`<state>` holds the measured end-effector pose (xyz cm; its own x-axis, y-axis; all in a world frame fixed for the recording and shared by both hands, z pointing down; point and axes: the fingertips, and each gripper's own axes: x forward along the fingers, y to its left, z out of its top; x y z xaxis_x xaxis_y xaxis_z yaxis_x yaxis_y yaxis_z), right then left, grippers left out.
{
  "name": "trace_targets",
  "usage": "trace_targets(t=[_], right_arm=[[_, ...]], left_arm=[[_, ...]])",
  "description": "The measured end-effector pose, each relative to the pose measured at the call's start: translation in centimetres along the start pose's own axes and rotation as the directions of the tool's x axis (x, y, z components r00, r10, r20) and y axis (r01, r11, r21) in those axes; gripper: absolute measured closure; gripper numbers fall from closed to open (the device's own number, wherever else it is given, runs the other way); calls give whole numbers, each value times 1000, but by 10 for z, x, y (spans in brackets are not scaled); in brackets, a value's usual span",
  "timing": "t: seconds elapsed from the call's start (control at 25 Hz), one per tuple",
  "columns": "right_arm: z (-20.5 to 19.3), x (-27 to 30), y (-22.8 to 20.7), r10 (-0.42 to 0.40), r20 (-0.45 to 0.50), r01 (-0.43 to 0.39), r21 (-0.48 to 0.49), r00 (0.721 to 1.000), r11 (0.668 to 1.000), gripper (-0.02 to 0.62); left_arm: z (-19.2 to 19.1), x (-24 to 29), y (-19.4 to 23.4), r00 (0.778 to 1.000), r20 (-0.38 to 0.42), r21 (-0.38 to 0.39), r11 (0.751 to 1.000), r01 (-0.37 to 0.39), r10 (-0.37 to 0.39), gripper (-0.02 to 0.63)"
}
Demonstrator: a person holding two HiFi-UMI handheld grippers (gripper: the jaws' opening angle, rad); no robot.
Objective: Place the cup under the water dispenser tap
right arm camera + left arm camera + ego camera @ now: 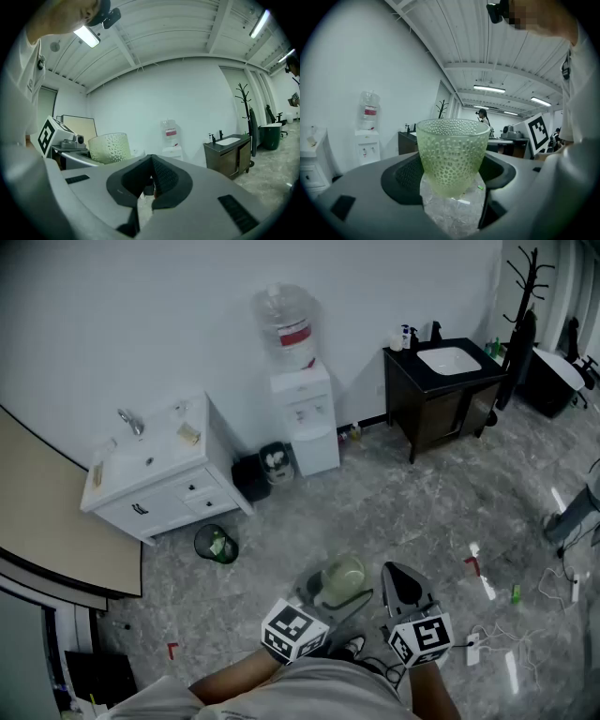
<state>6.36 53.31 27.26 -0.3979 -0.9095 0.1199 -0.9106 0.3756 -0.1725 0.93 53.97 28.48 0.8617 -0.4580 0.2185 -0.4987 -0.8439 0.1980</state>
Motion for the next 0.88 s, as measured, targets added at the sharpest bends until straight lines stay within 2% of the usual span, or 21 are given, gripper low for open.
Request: trace_targets(t=[0.44, 0.72, 0.88], right_arm=[[5, 68, 1, 29, -32, -30, -21, 999, 999, 580], [36, 159, 6, 83, 10, -82, -31, 997, 996, 580], [50, 212, 6, 63, 30, -61, -49, 998, 997, 580]], left_arm=[[5, 6, 65, 999, 8, -14, 999, -34, 34, 242], [31, 20, 152, 999, 21, 35, 999, -26, 26, 242], [44, 27, 205, 1000, 24, 61, 998, -13, 11, 242]])
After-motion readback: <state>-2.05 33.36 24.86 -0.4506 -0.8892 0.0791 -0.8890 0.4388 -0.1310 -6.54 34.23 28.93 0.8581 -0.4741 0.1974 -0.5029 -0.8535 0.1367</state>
